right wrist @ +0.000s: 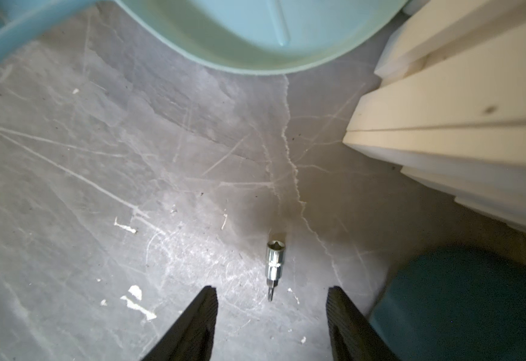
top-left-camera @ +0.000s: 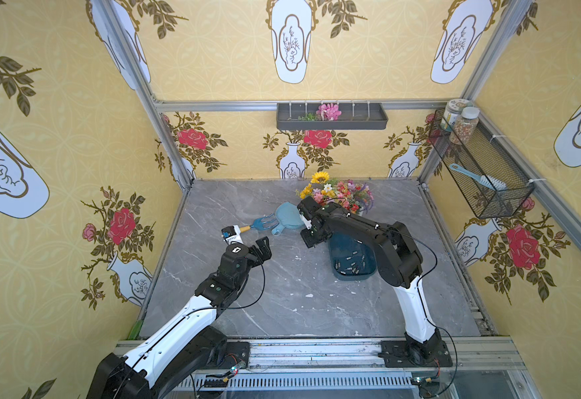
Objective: Put the bit on the desktop into the storage box
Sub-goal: Pick up the screwdriver bit from the center of the board.
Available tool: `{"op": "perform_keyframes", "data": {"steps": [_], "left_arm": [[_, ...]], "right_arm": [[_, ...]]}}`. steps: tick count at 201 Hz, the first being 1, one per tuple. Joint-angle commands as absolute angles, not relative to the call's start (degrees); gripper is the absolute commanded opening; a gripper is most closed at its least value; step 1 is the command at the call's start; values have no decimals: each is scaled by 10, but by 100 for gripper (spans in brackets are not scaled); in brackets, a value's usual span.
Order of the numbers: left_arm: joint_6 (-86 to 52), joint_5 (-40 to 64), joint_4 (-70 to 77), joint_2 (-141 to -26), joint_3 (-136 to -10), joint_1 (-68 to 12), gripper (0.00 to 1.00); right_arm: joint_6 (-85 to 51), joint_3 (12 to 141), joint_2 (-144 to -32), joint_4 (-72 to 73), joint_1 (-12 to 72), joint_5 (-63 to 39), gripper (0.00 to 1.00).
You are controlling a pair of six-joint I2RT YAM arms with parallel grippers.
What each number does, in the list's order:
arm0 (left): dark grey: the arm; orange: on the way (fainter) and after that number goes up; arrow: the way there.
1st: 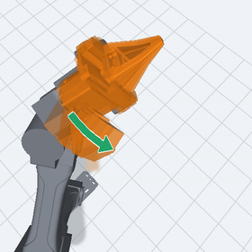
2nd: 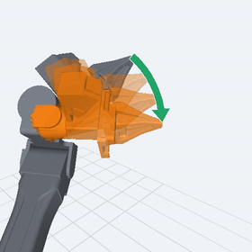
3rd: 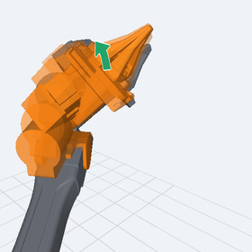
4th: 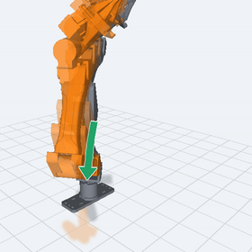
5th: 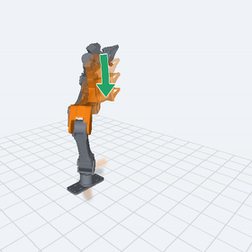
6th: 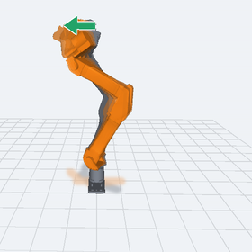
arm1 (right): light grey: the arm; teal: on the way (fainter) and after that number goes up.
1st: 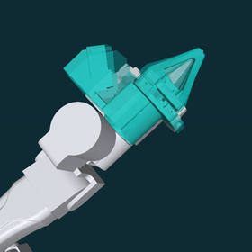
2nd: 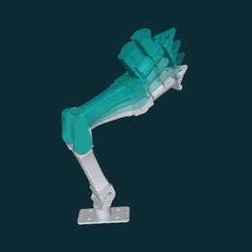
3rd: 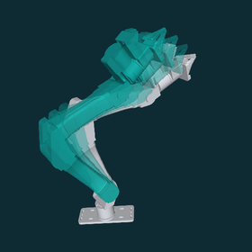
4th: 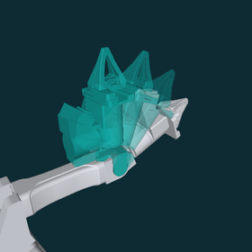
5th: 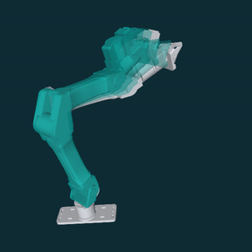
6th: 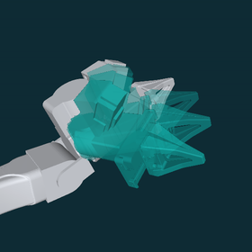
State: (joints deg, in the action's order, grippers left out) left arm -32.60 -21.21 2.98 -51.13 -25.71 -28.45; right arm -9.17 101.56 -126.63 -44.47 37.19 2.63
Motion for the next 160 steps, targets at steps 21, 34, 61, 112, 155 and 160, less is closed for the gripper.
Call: {"op": "perform_keyframes", "data": {"steps": [21,34,61,112,155,160], "left_arm": [[-322,-209,39,-519,-260,-282,100],[-321,-209,39,-520,-260,-283,100],[-320,-212,38,-519,-260,-283,100],[-319,-214,36,-519,-259,-281,100],[-318,-217,34,-517,-257,-280,100],[-318,-217,33,-517,-257,-280,100]], "right_arm": [[-92,1039,-1296,-465,371,26,53],[-93,1045,-1304,-466,370,25,51],[-95,1052,-1320,-467,370,20,46],[-101,1052,-1336,-467,367,11,26],[-103,1039,-1327,-461,368,9,10],[-102,1037,-1325,-460,368,10,9]]}}
